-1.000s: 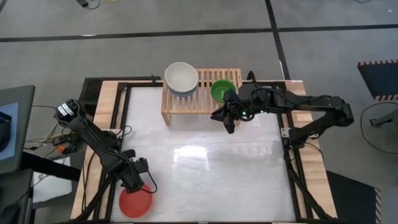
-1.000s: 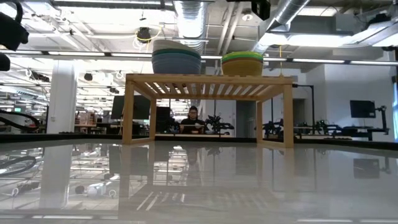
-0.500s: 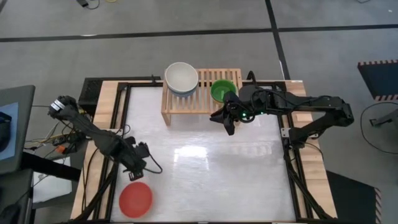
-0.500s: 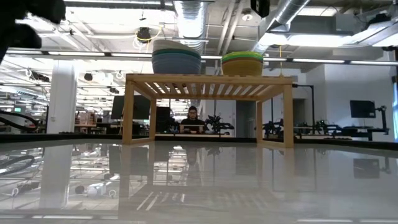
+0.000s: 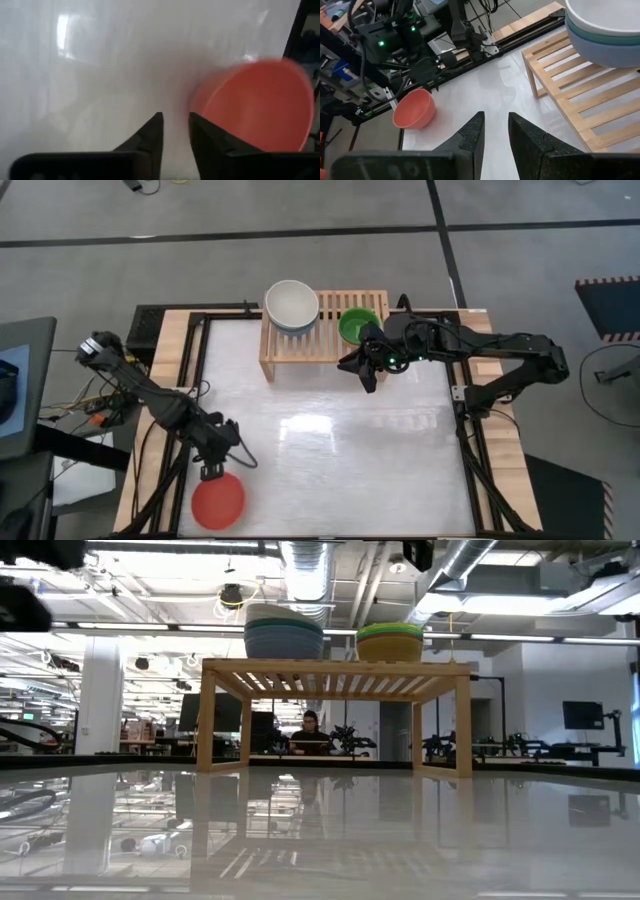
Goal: Place and stack bowls onto a shelf
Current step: Stack the large orange bowl on the large white bowl on the shelf
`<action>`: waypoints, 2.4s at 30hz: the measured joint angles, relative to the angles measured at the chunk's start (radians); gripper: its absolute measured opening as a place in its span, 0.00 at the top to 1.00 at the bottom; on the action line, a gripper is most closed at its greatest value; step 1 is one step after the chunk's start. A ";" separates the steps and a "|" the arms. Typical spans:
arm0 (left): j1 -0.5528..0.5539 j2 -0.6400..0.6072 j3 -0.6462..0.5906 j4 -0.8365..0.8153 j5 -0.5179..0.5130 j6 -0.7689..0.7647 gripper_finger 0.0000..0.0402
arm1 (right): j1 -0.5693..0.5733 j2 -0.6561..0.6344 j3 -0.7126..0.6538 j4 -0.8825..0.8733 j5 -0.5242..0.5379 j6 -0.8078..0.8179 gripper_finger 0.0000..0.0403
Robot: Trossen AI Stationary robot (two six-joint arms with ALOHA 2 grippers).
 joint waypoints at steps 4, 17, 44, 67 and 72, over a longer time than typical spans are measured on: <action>-0.068 0.002 -0.041 0.013 0.000 -0.064 0.69 | -0.006 0.000 0.000 -0.007 -0.001 -0.003 0.72; -0.175 0.045 -0.165 0.173 0.018 -0.177 0.47 | -0.006 0.000 0.000 -0.035 -0.003 -0.003 0.72; 0.101 0.003 0.306 -0.375 -0.355 -0.240 1.00 | -0.060 -0.009 -0.001 -0.033 -0.008 -0.005 0.72; 1.235 0.189 0.787 0.057 -0.400 0.459 1.00 | -0.185 0.000 -0.001 -0.056 -0.009 -0.053 0.72; 1.281 0.264 0.787 0.091 -0.349 0.473 1.00 | -0.189 0.000 -0.001 -0.090 -0.009 -0.059 0.72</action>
